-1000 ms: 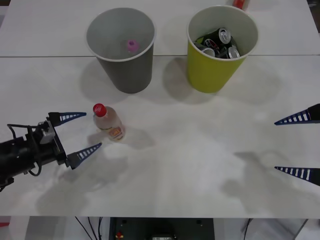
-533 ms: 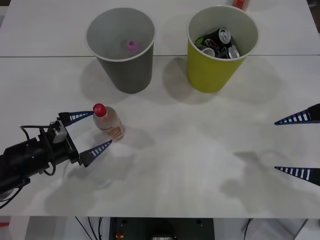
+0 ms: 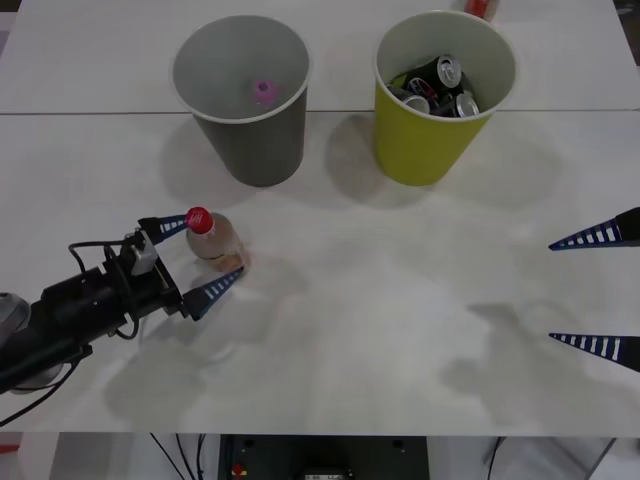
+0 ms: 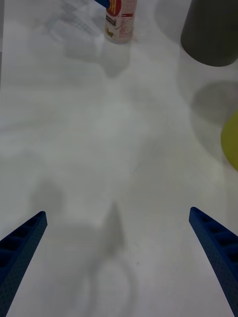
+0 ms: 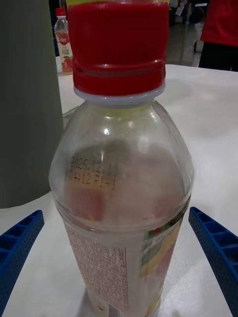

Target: Put the can into the green bin and the plastic bottle into the gray bin

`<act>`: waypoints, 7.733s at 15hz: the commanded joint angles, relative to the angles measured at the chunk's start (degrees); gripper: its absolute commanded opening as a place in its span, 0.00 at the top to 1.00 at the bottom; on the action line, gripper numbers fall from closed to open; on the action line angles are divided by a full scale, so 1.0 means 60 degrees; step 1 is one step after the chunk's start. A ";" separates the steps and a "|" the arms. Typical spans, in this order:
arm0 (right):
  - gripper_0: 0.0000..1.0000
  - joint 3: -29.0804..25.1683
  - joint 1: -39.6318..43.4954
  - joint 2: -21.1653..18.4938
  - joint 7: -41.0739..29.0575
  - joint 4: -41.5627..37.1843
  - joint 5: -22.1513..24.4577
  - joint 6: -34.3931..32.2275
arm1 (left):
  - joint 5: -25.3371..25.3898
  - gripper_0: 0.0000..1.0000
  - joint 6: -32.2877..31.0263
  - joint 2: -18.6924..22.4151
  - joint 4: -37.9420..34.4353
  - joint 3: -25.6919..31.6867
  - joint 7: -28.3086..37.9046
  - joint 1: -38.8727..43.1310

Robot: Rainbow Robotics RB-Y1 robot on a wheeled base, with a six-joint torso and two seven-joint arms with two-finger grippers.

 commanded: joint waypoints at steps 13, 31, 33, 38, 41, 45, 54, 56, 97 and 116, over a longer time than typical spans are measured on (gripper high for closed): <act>0.00 0.0000 0.0000 0.0000 0.0000 0.0000 0.0000 0.0000 | -0.0192 1.00 0.0133 -0.0500 0.0325 0.0001 0.0076 -0.0392; 0.00 0.0000 0.0000 0.0000 0.0000 0.0000 0.0000 0.0000 | -0.2477 1.00 -0.3075 0.5316 -0.3249 0.1055 1.1048 -0.0480; 0.00 0.0000 0.0000 0.0000 0.0000 0.0000 0.0000 0.0000 | -0.3356 1.00 -0.4364 0.5638 -0.3689 0.1758 1.2747 -0.0832; 0.00 0.0000 0.0000 0.0000 0.0000 0.0000 0.0000 0.0000 | -0.5070 1.00 -0.5185 0.6678 -0.5359 0.1729 1.6819 -0.2399; 0.00 0.0000 0.0000 0.0000 0.0000 0.0000 0.0000 0.0000 | -0.5949 1.00 -0.5155 0.6737 -0.5490 0.0821 1.7742 -0.3908; 0.00 0.0000 0.0000 0.0000 0.0000 0.0000 0.0000 0.0000 | -0.6491 1.00 -0.5141 0.6737 -0.4114 -0.2270 1.7742 -0.7643; 0.00 0.0000 0.0000 0.0000 0.0000 0.0000 0.0000 0.0000 | -0.7121 1.00 -0.4906 0.4393 0.0135 -0.5346 1.7303 -1.2521; 0.00 0.0000 0.0000 0.0000 0.0000 0.0000 0.0000 0.0000 | -0.7560 1.00 -0.4438 0.3792 0.0779 -0.5346 1.7303 -1.2594; 0.00 0.0000 0.0000 0.0000 0.0000 0.0000 0.0000 0.0000 | -0.6271 0.00 -0.5902 0.5140 -0.4509 0.2271 0.9905 -0.3571; 0.00 0.0000 0.0000 0.0000 0.0000 0.0000 0.0000 0.0000 | -0.5964 0.00 -0.6386 0.2928 -0.6047 0.4571 0.7078 0.0091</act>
